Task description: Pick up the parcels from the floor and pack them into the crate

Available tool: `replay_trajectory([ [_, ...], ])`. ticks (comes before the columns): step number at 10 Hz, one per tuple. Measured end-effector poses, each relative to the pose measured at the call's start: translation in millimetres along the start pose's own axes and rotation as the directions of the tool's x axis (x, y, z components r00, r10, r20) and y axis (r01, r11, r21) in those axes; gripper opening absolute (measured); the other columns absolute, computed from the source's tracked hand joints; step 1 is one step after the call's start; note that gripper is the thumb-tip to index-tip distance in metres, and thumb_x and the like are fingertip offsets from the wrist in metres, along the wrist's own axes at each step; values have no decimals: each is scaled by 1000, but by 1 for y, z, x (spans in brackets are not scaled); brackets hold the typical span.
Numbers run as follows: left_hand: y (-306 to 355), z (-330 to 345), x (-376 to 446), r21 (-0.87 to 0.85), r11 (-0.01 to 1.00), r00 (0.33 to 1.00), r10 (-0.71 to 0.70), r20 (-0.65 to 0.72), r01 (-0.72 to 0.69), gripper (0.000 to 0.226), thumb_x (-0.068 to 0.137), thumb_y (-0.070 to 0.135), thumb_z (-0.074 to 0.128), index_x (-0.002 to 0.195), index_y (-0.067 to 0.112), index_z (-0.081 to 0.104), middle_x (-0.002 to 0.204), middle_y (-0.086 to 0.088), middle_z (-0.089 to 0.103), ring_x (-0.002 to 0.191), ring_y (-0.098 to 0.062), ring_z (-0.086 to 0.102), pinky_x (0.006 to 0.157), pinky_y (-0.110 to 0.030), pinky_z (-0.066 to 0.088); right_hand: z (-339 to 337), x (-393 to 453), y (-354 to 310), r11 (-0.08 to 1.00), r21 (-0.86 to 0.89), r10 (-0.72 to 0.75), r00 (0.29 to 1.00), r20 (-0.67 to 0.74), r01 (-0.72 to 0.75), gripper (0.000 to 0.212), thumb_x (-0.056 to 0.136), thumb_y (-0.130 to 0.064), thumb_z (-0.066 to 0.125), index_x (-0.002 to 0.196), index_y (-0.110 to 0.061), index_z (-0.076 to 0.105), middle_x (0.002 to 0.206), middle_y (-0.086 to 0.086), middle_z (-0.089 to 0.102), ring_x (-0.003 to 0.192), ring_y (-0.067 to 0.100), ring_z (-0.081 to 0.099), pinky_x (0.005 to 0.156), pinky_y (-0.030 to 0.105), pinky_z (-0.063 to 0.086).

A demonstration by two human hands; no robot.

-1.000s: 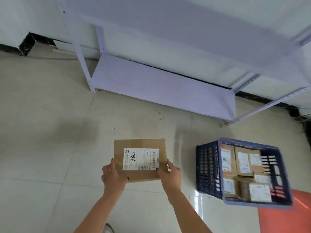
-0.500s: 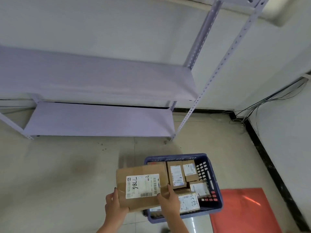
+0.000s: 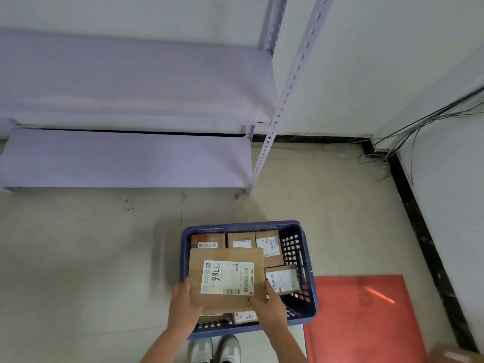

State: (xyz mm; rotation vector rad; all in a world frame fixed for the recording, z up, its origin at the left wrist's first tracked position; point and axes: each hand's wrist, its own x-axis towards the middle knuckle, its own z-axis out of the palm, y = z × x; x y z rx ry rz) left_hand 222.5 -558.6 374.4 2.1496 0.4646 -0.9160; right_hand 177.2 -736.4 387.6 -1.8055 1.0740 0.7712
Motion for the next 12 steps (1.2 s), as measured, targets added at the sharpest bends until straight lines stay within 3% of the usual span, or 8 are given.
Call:
replay_trajectory([
  [2, -17, 36, 86, -26, 999, 999, 44, -23, -45, 45, 83, 5, 58, 125, 12, 45, 124, -8, 45, 107, -19, 50, 90, -33, 50, 22, 99, 2, 1000, 1, -2, 1000, 11, 2, 74, 87, -27, 60, 149, -22, 21, 141, 0, 46, 81, 6, 50, 55, 11, 40],
  [3, -40, 53, 128, -58, 997, 998, 57, -20, -58, 53, 81, 10, 64, 128, 16, 43, 127, -6, 48, 112, -19, 51, 92, -37, 51, 43, 146, 5, 1000, 8, 1, 1000, 22, -1, 73, 86, -29, 62, 149, -24, 25, 138, 1, 49, 81, 7, 48, 64, 16, 42],
  [4, -62, 70, 165, -43, 998, 998, 45, -31, -47, 74, 78, -1, 61, 140, 24, 30, 135, -2, 40, 121, -18, 44, 87, -27, 44, 63, 184, 11, 998, 51, 21, 998, 57, -23, 74, 85, -27, 62, 149, -24, 25, 128, 2, 53, 87, 12, 51, 77, 25, 43],
  [5, -82, 81, 190, 39, 994, 994, 105, -28, -104, 82, 79, -5, 58, 145, 23, 20, 144, -2, 32, 126, -16, 40, 84, -20, 40, 79, 213, 15, 997, 73, 19, 997, 80, -24, 75, 85, -27, 62, 149, -25, 24, 139, 6, 47, 115, 24, 50, 93, 31, 45],
  [6, -94, 85, 200, 163, 973, 986, 163, 31, -165, 88, 81, 0, 59, 149, 22, 7, 156, 0, 10, 138, -18, 29, 100, -26, 42, 90, 234, 16, 998, 50, 24, 994, 107, -30, 73, 86, -27, 60, 149, -26, 24, 143, 7, 43, 128, 32, 40, 106, 42, 39],
  [8, -99, 101, 200, 218, 967, 991, 134, 12, -133, 94, 84, 1, 55, 147, 28, -9, 156, 6, -17, 133, -18, 38, 75, -18, 47, 96, 238, 20, 991, 130, 5, 994, 108, -19, 71, 88, -17, 58, 149, -22, 23, 139, 4, 48, 100, 26, 58, 74, 26, 43],
  [10, -83, 97, 200, 391, 918, 996, 87, -13, -75, 82, 88, 6, 52, 149, 20, -1, 157, -5, -7, 122, -26, 51, 83, -31, 54, 90, 239, 14, 999, 49, 7, 981, 196, -17, 75, 89, -18, 59, 151, -23, 16, 139, 4, 47, 95, 18, 51, 80, 27, 41],
  [12, -65, 82, 187, 444, 887, 979, 183, -87, -126, 56, 87, 7, 44, 140, 16, 32, 147, -6, 31, 124, -25, 46, 94, -39, 50, 77, 220, 10, 991, -125, -21, 984, 175, 43, 77, 91, -20, 54, 152, -20, 6, 145, 10, 41, 110, 26, 51, 87, 33, 41],
])
